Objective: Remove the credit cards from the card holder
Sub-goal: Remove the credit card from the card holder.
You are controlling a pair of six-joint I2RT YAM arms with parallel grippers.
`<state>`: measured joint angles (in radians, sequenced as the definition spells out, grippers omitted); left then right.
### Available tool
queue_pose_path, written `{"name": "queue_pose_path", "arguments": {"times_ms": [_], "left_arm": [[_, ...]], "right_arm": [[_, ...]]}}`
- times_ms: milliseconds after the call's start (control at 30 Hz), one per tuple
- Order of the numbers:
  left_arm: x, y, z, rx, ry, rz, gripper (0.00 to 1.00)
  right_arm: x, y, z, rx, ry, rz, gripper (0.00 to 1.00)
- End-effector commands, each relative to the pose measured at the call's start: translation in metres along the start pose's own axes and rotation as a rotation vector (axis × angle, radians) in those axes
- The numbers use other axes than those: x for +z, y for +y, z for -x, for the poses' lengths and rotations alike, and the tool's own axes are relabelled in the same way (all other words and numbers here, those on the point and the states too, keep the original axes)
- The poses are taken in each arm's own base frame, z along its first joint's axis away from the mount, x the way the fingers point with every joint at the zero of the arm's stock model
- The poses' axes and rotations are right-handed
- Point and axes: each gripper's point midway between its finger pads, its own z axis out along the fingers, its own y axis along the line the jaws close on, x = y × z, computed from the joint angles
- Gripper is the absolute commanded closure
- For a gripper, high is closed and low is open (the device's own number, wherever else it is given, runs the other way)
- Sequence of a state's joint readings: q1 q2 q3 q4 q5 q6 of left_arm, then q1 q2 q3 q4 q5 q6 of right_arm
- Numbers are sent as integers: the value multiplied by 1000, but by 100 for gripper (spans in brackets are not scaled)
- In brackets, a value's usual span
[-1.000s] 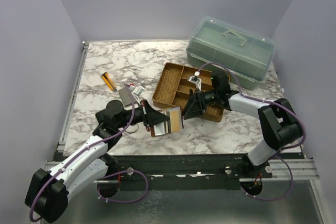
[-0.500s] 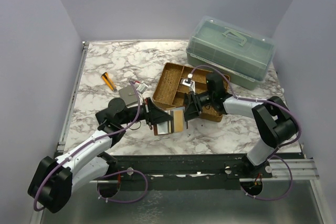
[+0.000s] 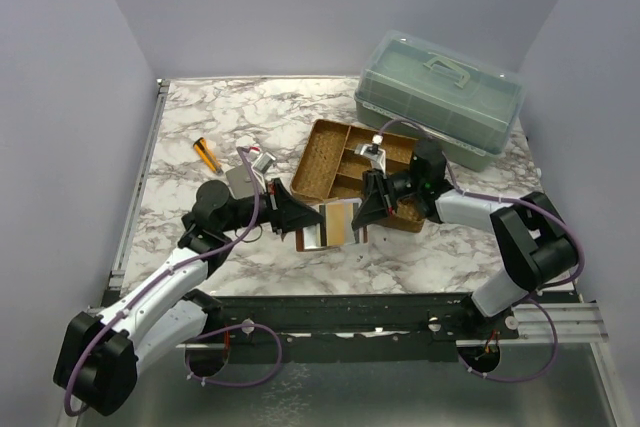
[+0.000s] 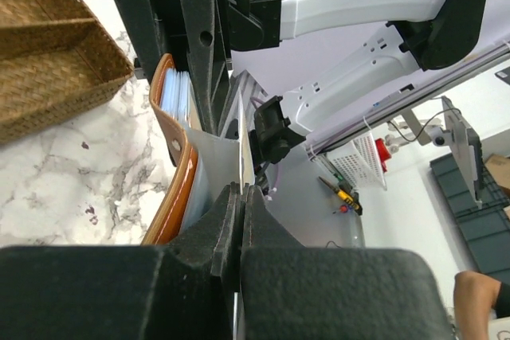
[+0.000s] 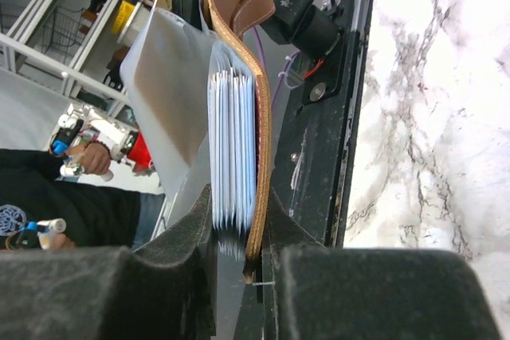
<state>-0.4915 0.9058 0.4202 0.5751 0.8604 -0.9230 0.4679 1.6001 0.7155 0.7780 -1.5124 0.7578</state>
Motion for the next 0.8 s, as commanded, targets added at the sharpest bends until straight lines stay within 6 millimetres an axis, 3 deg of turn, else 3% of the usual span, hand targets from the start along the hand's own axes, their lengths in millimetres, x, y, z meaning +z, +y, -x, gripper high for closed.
{"name": "queue_pose_path", "arguments": {"times_ms": [0,533,767], "left_arm": [[-7,-5,7,78,36,17,100],[-17,-2,12,99,68,86,100],[-21,-1,23,118,32,122,100]], "right_arm": [[-7,16,0,-105,20,28,100],[-27,14,10,-131,-36,-25,100],[-33,-2,22,-129,-71,-74,100]]}}
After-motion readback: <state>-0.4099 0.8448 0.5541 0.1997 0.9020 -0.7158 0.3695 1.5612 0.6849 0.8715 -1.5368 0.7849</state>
